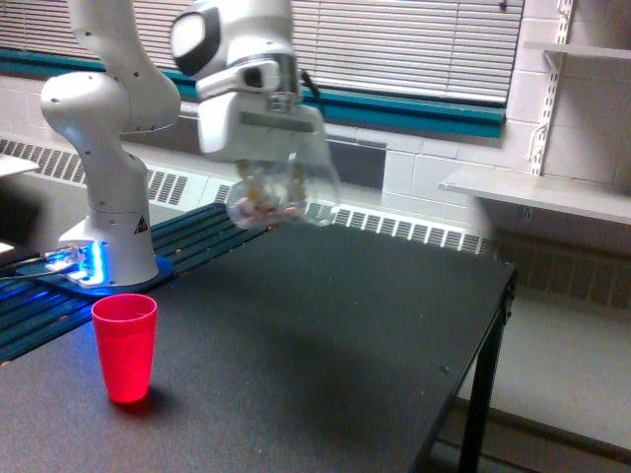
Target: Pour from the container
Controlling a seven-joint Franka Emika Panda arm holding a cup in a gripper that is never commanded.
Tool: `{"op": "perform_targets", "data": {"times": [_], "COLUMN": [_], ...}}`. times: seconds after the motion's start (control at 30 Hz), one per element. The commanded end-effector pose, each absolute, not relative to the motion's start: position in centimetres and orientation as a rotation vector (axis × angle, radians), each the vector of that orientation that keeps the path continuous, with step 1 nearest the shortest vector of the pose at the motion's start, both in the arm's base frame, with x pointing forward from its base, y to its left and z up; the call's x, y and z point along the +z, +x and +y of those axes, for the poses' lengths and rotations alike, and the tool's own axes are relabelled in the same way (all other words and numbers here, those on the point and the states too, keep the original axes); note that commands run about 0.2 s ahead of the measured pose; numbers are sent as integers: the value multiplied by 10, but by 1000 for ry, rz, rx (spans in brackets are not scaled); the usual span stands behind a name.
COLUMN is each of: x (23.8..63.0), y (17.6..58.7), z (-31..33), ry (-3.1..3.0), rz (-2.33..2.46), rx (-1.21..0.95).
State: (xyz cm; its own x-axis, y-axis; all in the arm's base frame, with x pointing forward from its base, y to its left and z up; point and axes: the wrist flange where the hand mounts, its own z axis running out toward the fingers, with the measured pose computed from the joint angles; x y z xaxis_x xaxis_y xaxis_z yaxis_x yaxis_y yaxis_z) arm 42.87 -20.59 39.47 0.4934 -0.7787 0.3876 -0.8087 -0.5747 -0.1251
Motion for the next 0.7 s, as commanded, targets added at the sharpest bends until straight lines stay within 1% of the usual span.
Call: {"op": "perform_targets", "data": {"times": [0.03,0.47,0.7], "x": [390,364,357], "y": [401,338,309], "z": [-228,-261,-282], "ry": [2594,2515,2462], "rz": [-1465,-1570,-1614], "rx": [624,529,488]}}
